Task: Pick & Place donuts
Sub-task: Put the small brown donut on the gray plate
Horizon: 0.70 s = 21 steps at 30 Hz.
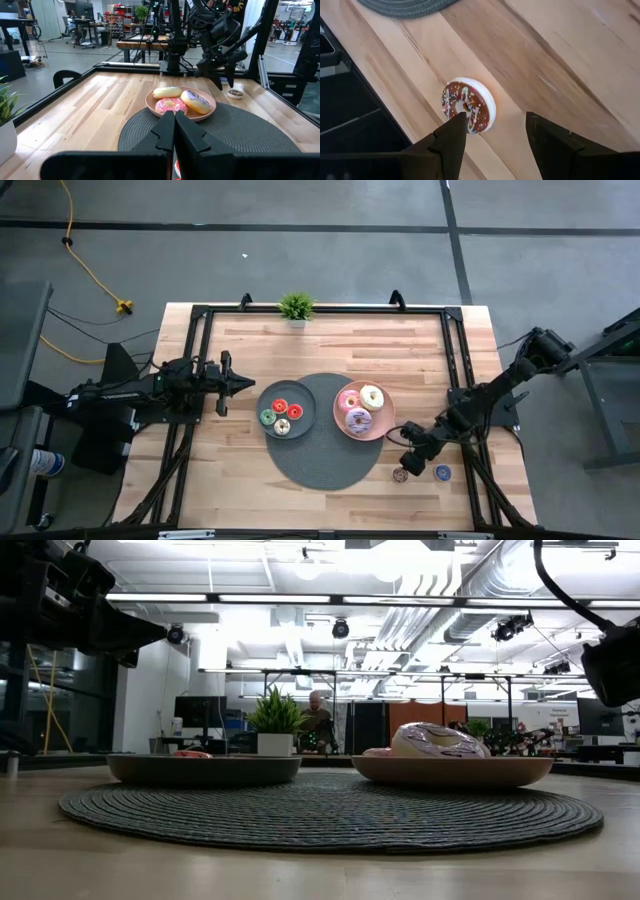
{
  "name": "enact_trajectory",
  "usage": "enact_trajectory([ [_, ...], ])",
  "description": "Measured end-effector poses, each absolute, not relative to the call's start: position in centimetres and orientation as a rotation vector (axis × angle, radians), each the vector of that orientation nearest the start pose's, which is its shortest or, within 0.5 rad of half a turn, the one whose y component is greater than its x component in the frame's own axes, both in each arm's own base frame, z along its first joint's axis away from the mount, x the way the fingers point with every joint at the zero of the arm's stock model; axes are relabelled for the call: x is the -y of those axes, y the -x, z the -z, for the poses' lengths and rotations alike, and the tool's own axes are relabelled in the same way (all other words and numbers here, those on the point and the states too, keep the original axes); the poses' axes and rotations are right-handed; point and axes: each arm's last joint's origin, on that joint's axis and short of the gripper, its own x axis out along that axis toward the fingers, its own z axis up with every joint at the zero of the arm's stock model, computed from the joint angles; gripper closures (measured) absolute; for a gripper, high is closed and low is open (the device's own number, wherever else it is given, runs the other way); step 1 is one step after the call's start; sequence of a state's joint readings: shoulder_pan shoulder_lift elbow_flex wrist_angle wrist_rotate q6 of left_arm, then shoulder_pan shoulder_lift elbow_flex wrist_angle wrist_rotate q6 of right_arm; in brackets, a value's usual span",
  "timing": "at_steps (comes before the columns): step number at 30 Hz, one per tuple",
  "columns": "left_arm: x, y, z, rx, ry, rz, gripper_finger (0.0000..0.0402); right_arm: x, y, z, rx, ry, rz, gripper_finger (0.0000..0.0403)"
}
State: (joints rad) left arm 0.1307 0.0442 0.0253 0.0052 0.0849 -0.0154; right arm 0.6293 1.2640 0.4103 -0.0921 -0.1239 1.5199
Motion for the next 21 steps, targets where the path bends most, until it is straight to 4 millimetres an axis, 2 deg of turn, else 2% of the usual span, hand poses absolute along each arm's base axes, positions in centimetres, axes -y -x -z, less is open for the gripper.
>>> enact_trajectory([
  [11,-1.0,-9.8,-16.9,-0.013,0.017,-0.046,0.0399,-12.6,-16.5,-13.3,-1.189,-1.129,0.137,0.0208],
  [21,-1.0,-9.8,-16.9,-0.013,0.017,-0.046,0.0399,-13.3,-17.4,-12.0,-1.197,-1.144,0.115,0.0208],
])
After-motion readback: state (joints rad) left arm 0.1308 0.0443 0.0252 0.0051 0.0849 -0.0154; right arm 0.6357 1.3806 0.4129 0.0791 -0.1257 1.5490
